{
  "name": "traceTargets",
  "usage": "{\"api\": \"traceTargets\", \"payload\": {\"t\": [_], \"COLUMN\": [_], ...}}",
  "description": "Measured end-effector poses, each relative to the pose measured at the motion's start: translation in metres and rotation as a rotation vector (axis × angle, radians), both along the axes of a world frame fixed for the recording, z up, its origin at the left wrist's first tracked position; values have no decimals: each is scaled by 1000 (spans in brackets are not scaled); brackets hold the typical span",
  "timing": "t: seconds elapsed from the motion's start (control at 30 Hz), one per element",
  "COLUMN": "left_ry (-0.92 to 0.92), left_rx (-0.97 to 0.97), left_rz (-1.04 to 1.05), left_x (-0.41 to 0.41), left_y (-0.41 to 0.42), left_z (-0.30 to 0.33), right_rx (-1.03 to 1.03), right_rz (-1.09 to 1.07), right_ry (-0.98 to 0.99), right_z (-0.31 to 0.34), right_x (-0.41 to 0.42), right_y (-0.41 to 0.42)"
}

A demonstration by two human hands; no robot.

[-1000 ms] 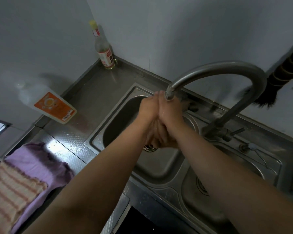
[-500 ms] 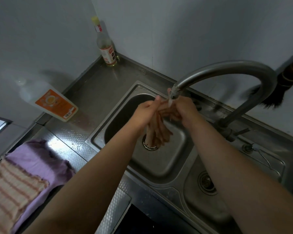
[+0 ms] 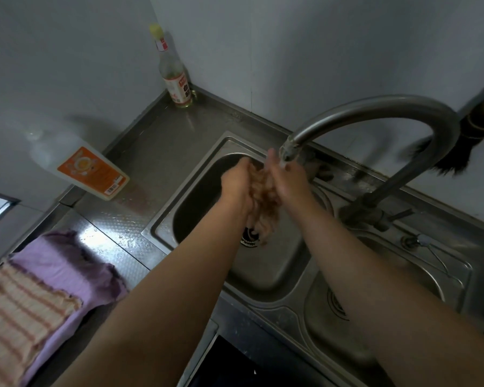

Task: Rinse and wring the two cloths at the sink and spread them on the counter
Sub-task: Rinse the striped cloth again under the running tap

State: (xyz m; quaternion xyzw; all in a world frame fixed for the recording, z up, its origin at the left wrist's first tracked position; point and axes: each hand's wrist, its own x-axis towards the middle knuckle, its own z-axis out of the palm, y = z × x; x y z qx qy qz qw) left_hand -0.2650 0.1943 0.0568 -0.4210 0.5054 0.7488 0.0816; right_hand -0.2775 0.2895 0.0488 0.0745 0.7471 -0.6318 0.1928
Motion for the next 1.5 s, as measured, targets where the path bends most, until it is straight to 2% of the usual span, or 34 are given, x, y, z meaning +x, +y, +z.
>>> {"api": "traceTargets", "payload": {"t": [0.1, 0.17, 0.3, 0.43, 0.53, 0.57, 0.6, 0.63, 0.7, 0.77, 0.83, 0.9, 0.97, 1.04, 1.17, 1.24, 1.3, 1.4, 1.5], "left_ry": [10, -7, -7, -44, -30, -26, -39, -39, -48, -36, -10, 31, 19, 5, 38, 70, 92, 115, 154], "left_rx": [-14, -19, -118, 128, 67, -44, -62, 50, 129, 35, -51, 4, 103, 160, 134, 283, 427, 423, 341], "left_rz": [-72, -59, -44, 38, 173, 116, 82, 95, 20, -23, -37, -5, 22, 4, -11, -64, -158, -252, -248], "left_x": [2, 0, -13, -4, -13, -14, -11, -5, 0, -2, -9, -7, -2, 2, 0, 8, 15, 24, 30], "left_y": [29, 36, 23, 37, 28, 26, 28, 32, 40, 40, 32, 33, 42, 49, 34, 29, 27, 8, -13], "left_z": [11, 14, 15, 9, 4, 2, 3, 8, 10, 12, 16, 21, 22, 22, 12, 10, 10, 9, 5], "right_rx": [254, 324, 248, 347, 266, 257, 264, 275, 261, 259, 258, 260, 369, 405, 254, 325, 288, -67, -413], "right_rz": [-52, -120, -38, -55, -26, -11, -13, -35, -123, -164, -116, -81, -49, -110, -81, -41, -71, -119, 46], "right_ry": [152, 174, 192, 186, 220, 236, 243, 225, 154, 130, 173, 191, 187, 176, 219, 228, 60, -300, -319], "right_z": [2, 2, 6, -1, 2, 3, 4, 1, 2, 4, 10, 12, 9, 5, 9, 6, 0, -3, -14], "right_x": [-5, -18, 3, -13, 5, 12, 13, 8, -9, -9, 3, 6, -10, -20, 10, 6, -14, -21, -14], "right_y": [-7, -4, -19, 1, -9, -13, -13, -9, 4, 4, -6, -9, 5, 15, -6, 0, 21, 44, 53]}}
